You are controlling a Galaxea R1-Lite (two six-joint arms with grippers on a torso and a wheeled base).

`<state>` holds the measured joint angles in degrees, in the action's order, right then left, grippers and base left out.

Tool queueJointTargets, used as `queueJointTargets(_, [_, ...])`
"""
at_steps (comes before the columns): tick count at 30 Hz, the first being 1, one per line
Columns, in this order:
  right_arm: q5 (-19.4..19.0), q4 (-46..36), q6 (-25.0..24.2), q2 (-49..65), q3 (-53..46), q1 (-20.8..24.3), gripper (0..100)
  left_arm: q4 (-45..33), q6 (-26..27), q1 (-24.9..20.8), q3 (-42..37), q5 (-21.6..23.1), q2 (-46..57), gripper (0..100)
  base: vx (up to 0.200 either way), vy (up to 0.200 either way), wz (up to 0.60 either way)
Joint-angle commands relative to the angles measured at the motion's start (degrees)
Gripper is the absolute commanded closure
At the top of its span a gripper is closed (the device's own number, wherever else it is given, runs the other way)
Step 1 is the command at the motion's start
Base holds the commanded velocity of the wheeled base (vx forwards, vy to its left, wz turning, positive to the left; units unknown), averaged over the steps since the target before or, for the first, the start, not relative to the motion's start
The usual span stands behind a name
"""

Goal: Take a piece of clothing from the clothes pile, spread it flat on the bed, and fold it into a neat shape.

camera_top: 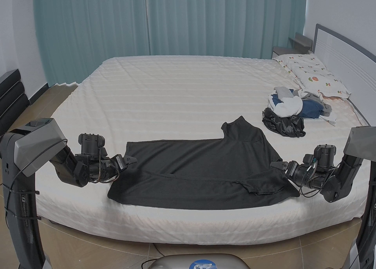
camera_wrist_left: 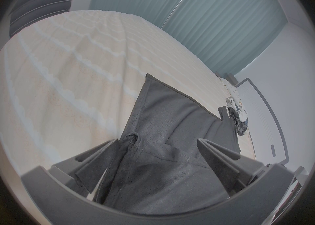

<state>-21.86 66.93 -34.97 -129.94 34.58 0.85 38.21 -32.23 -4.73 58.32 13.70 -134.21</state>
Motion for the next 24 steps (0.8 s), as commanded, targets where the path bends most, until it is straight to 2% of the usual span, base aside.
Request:
queueJointTargets(1, [-0.03, 0.05, -0.01, -0.4, -0.13, 0.2, 0, 0.55, 0.06, -0.02, 0.13, 0.01, -1.85, 100, 0.0, 0.0, 0.0])
queueJointTargets(6, [-0.03, 0.05, 0.17, -0.58, -0.22, 0.11, 0, 0.91, -0.02, 0.34, 0.3, -0.52, -2.02, 100, 0.0, 0.0, 0.0])
queueJointTargets(12, [-0.03, 0.13, 0.79, -0.05, -0.31, -0.06, 0, 0.91, -0.11, 0.95, -0.93, -5.53, -1.41, 100, 0.0, 0.0, 0.0])
queueJointTargets(24, [0.15, 0.4, 2.63, -0.23, -0.04, -0.15, 0, 0.99, -0.64, 0.16, -5.23, -5.62, 3.51, 100, 0.0, 0.0, 0.0])
